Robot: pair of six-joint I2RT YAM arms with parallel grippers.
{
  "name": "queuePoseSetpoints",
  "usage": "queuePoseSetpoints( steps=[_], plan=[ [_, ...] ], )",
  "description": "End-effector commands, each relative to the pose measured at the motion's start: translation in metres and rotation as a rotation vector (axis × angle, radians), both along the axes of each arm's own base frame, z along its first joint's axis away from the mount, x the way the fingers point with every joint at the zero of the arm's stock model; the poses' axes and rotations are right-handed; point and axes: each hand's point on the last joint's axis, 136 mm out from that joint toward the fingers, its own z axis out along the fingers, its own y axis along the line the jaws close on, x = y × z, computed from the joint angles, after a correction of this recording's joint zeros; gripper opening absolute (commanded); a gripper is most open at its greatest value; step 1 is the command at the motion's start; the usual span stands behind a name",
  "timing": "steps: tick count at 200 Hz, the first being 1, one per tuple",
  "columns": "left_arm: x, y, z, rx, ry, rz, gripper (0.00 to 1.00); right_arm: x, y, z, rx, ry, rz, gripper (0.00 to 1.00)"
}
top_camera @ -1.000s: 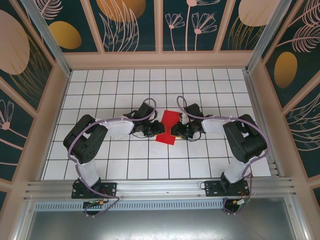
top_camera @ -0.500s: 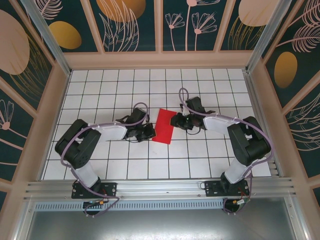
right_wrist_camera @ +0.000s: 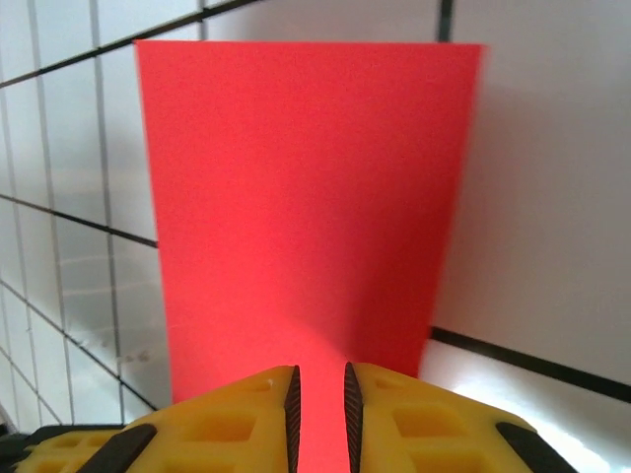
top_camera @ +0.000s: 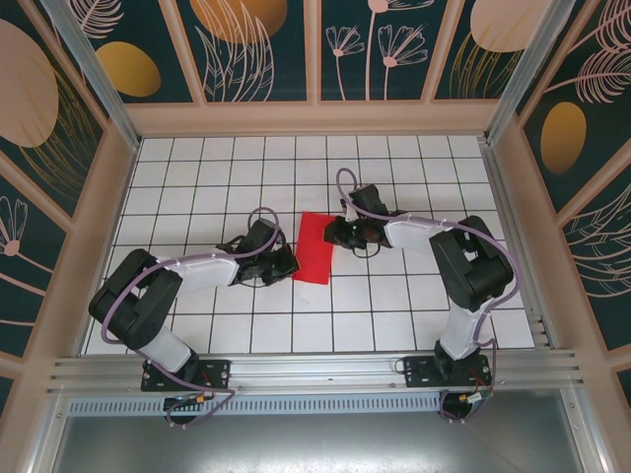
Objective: Fold a paper plane with a square sheet of paper (pick it up from the middle)
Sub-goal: Fold the triangle a second time at the center of the table.
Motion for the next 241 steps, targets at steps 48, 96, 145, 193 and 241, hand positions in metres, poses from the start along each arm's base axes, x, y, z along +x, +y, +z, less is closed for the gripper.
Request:
queuePoseSetpoints(
  steps=[48, 96, 145, 193, 241],
  plan=[
    [0.006, -0.009, 0.015, -0.097, -0.006, 0.045, 0.07, 0.018, 0.003, -0.008, -0.039, 0.005, -0.031, 0.21],
    [0.008, -0.016, 0.02, -0.115, -0.012, 0.012, 0.17, 0.015, 0.006, -0.021, -0.048, 0.038, -0.012, 0.2],
    [0.01, -0.037, 0.041, -0.23, -0.059, -0.072, 0.31, 0.01, 0.002, -0.034, -0.079, 0.076, -0.004, 0.2],
    [0.017, -0.054, 0.059, -0.307, -0.094, -0.116, 0.38, 0.007, -0.003, -0.041, -0.11, 0.1, -0.01, 0.2],
    [0.027, -0.061, 0.055, -0.312, -0.097, -0.117, 0.48, 0.006, 0.0, -0.035, -0.092, 0.097, -0.005, 0.2]
  ],
)
